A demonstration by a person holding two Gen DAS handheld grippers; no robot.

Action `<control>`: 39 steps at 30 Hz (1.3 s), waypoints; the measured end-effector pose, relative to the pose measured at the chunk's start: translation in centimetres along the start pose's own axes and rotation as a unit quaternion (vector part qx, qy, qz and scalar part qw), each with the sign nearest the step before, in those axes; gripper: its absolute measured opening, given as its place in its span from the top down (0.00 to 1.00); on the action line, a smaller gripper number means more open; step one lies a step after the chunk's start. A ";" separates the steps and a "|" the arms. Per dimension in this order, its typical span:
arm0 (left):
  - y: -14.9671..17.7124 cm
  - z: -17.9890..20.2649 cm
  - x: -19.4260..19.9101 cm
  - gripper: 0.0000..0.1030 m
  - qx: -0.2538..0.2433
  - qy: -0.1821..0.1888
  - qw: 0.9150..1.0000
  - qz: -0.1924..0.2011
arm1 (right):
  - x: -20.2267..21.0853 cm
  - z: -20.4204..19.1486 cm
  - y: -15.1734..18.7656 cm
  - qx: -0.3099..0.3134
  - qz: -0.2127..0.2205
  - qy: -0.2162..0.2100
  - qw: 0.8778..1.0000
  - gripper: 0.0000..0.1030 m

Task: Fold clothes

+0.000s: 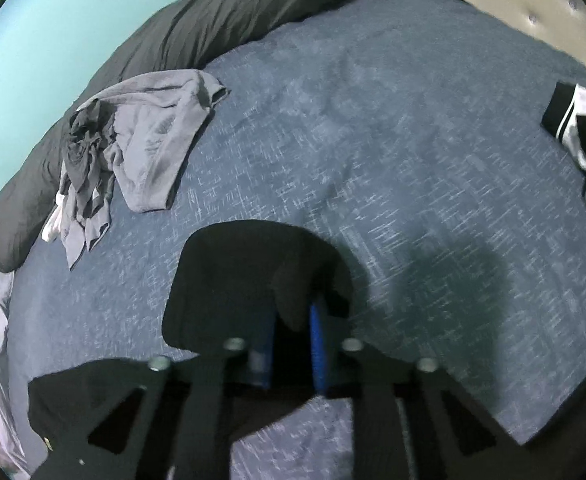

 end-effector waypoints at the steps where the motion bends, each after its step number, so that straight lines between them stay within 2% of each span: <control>1: 0.0 0.0 0.0 0.08 0.000 0.001 1.000 -0.001 | 0.8 -0.1 -0.2 0.003 0.008 -0.005 1.000 0.91; 12: -0.2 -0.4 0.4 0.08 0.008 0.001 1.000 0.003 | 8.9 -4.8 -1.0 0.047 0.035 0.001 0.998 0.90; 15: -0.3 -0.6 0.4 0.08 0.010 0.001 1.000 0.004 | 6.4 -4.1 -0.1 0.027 0.000 0.015 1.000 0.87; 19: -0.3 -0.5 0.1 0.08 0.009 0.003 1.000 0.001 | 2.3 -3.5 1.3 0.003 -0.050 -0.003 0.999 0.86; 22: -0.2 -0.3 0.0 0.08 0.005 0.004 1.000 -0.002 | 1.2 -4.1 0.7 0.029 -0.046 -0.027 0.998 0.80; 24: -0.2 -0.2 -0.1 0.08 0.003 0.003 1.000 -0.002 | 1.6 -4.2 -0.2 0.046 -0.030 -0.035 0.998 0.79; 30: 0.1 0.0 -0.2 0.08 -0.001 0.003 1.000 -0.004 | 4.9 -1.2 -2.0 0.056 0.004 -0.011 0.998 0.63; 32: 0.2 0.1 -0.3 0.08 0.000 0.003 1.000 -0.005 | 5.6 0.6 -2.3 0.050 0.006 -0.003 0.999 0.53; 39: 0.3 0.2 -0.5 0.08 -0.004 -0.004 1.000 -0.005 | 6.0 7.0 -2.5 0.003 0.014 0.027 1.000 0.52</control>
Point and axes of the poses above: each gripper's, at about its wrist camera, not at the fingertips, and x roughly against the way its jaws point, z to its right, y to its underside, the point moved 9 cm from there along -x, roughly the way its jaws point, and after that the axes turned 10 degrees about -y, right-handed, at the moved point
